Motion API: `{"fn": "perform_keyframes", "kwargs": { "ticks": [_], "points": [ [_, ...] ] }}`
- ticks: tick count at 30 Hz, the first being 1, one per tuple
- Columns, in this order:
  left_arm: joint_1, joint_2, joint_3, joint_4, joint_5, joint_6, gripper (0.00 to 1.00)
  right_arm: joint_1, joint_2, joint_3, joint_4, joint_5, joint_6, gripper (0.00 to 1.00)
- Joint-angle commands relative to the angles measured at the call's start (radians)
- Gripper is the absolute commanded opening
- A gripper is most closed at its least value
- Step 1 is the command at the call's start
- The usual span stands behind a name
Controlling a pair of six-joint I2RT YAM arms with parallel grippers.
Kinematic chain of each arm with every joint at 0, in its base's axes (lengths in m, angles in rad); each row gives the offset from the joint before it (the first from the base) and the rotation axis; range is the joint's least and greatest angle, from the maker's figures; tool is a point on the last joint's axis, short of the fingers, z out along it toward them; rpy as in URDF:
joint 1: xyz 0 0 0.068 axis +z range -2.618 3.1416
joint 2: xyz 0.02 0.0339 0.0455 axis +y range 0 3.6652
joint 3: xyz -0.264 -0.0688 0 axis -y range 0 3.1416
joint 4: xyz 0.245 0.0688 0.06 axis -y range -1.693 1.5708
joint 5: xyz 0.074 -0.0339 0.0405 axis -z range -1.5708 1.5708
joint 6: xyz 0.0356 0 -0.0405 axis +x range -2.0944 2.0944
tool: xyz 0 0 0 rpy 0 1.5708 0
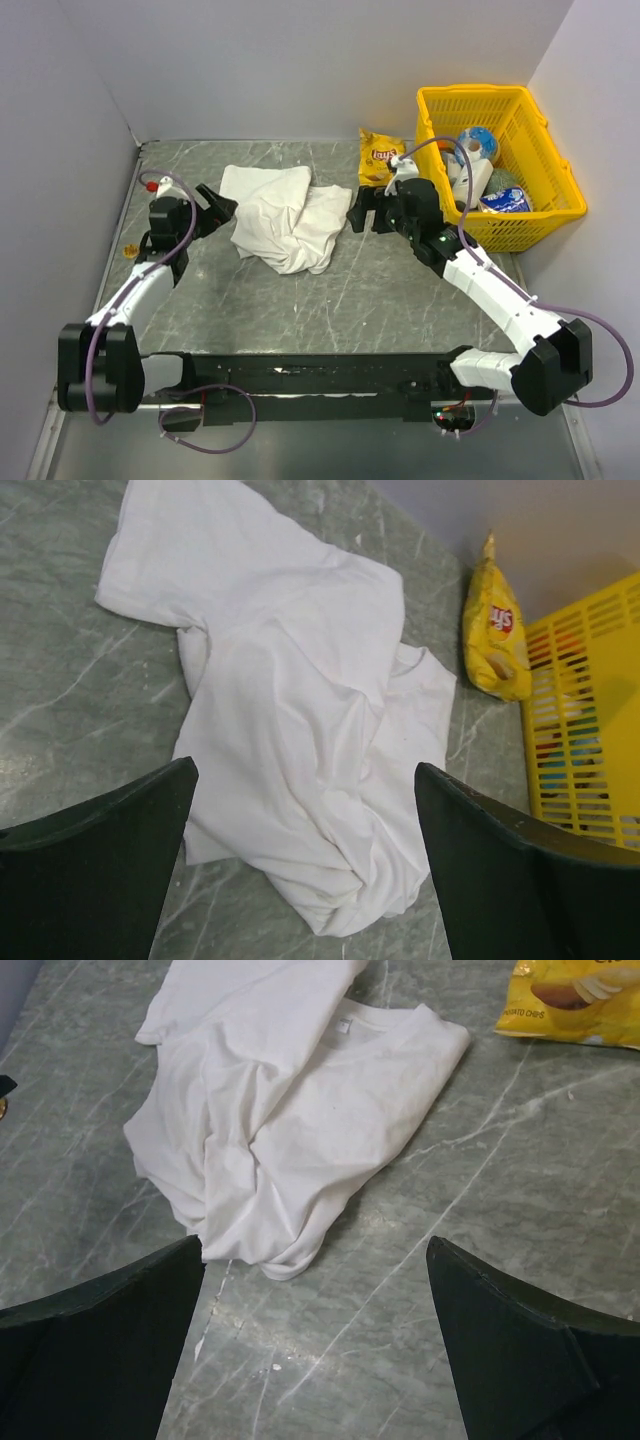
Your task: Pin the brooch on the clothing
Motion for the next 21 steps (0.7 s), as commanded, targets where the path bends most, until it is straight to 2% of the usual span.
{"fn": "perform_keyframes", "kwargs": {
  "ticks": [1,4,7,8,15,21],
  "points": [
    [0.001,0.08,0.133,-0.139,-0.059,0.023,0.96,0.003,0.038,0.021,0.001,0.014,-0.005,1.0],
    [0.001,0.132,0.17,-0.264,-0.174,0.018,0.96,0.003,0.087,0.026,-0.01,-0.003,0.007,1.0],
    [0.0,0.193,0.196,-0.339,-0.191,0.032,0.96,0.005,0.136,0.024,-0.016,-0.034,0.024,1.0],
    [-0.002,0.233,0.198,-0.342,-0.187,0.035,0.99,0.006,0.159,0.02,-0.009,-0.049,0.029,1.0],
    [-0.007,0.362,0.163,-0.261,-0.031,0.036,0.88,0.023,0.237,0.003,-0.002,-0.086,0.053,1.0],
    [-0.045,0.454,0.187,-0.186,0.037,0.035,0.76,0.035,0.291,-0.017,0.036,-0.105,0.088,1.0]
  ]
}}
